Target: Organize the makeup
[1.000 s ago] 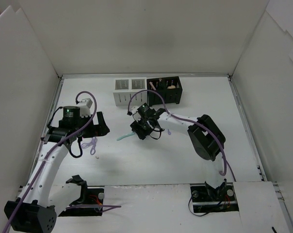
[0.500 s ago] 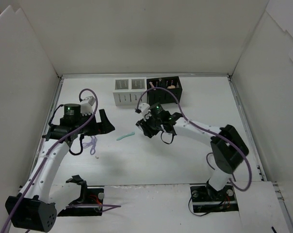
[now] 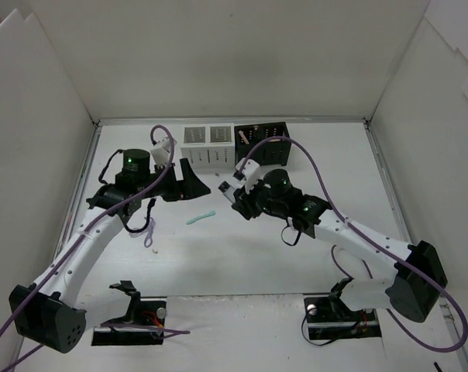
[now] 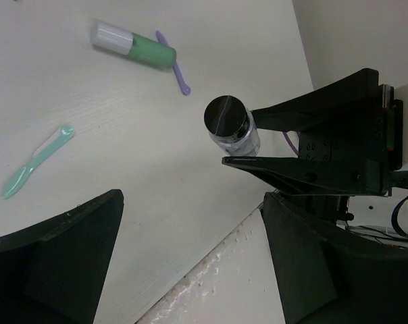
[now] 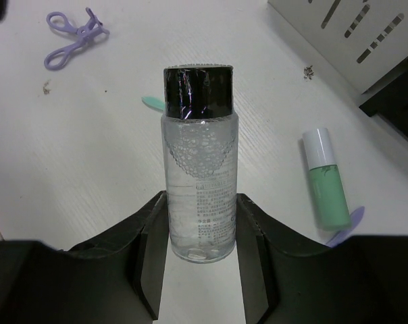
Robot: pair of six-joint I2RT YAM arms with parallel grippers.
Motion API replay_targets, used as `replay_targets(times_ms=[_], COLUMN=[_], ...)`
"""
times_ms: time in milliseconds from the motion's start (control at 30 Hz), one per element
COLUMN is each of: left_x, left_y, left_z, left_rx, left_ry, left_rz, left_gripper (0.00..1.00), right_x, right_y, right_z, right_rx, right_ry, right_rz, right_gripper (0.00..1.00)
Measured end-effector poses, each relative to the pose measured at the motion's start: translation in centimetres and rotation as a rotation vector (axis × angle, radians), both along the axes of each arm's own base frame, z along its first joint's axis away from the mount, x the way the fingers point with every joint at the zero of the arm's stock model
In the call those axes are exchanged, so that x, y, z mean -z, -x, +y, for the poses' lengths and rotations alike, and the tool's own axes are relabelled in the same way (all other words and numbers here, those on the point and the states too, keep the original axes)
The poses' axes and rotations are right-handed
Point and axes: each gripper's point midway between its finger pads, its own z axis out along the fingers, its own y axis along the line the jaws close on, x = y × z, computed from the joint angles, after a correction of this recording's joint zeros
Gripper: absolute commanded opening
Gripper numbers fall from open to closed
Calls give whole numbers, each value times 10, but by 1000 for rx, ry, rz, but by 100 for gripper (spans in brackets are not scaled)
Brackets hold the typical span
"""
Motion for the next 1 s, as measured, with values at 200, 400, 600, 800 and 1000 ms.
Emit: replay_targets(times_ms=[200, 400, 600, 800, 1000], left_x=[5, 2, 1, 7, 12], left_y=[3, -5, -11, -15, -13], left_z=[-32, -50, -63, -76, -81], left_rx=[59, 62, 60, 72, 76], left_ry=[22, 29, 31, 22, 22], left_rz=[42, 42, 43, 64, 82], left_gripper=[78, 74, 67, 54, 20], right_x=[-5, -4, -6, -12, -9], right_y=[6, 10, 12, 13, 16], right_z=[-3, -3, -4, -5, -6], right_rx=[0, -4, -5, -4, -8], right_ry=[-19, -25, -31, -46, -42], right_rz=[-8, -8, -12, -26, -21], right_gripper=[0, 0, 0, 0, 0])
